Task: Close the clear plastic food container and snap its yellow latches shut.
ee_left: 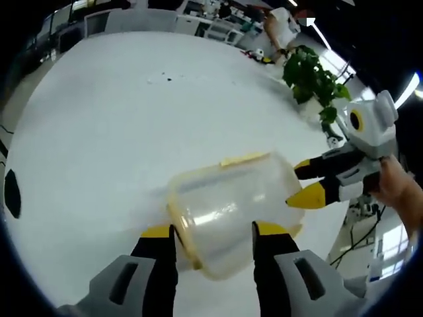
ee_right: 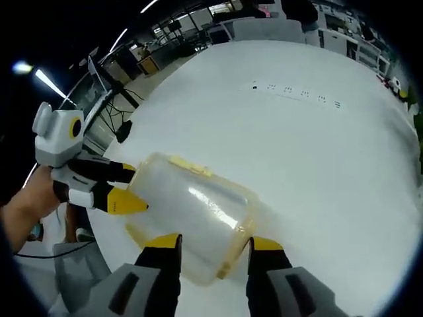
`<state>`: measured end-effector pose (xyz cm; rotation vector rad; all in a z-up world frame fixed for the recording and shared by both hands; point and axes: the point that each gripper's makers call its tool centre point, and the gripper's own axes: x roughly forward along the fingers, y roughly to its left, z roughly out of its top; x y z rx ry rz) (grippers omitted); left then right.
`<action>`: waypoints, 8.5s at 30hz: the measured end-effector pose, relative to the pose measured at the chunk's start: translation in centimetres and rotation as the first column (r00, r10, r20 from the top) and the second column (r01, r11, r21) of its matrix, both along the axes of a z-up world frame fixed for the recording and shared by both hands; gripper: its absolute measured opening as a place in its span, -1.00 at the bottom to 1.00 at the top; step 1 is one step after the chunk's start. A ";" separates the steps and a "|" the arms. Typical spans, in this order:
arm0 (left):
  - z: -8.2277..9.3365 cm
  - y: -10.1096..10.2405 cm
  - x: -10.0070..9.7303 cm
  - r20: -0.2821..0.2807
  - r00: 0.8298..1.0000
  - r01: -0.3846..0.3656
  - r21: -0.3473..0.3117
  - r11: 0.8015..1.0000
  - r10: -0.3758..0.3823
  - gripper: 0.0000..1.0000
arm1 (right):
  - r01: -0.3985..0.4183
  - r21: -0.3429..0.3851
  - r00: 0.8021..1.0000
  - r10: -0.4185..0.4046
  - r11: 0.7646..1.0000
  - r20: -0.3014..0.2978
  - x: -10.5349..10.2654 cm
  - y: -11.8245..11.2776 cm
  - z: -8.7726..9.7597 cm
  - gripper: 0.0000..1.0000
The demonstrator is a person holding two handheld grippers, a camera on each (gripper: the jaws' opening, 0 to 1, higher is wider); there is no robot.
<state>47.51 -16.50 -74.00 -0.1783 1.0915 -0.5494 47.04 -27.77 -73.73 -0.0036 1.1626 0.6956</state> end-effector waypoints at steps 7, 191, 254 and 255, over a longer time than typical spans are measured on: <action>0.1 0.0 0.0 0.012 1.000 0.007 -0.017 1.000 -0.007 -0.11 | -0.002 0.002 1.000 0.002 1.000 0.007 0.0 -0.1 0.0 -0.24; 1.5 -5.8 -4.5 0.225 0.327 0.787 0.473 0.397 -0.918 -0.04 | -0.788 -0.337 0.502 0.855 0.515 0.131 2.3 6.0 0.9 -0.35; 0.0 -6.2 -3.1 0.255 0.315 0.645 0.649 0.403 -0.914 -0.30 | -0.905 -0.195 0.406 0.905 0.379 -0.124 2.1 6.5 -0.2 -0.35; 0.0 -6.2 -3.0 0.254 0.315 0.643 0.652 0.403 -0.914 -0.30 | -0.904 -0.188 0.410 0.904 0.384 -0.123 2.1 6.5 -0.2 -0.35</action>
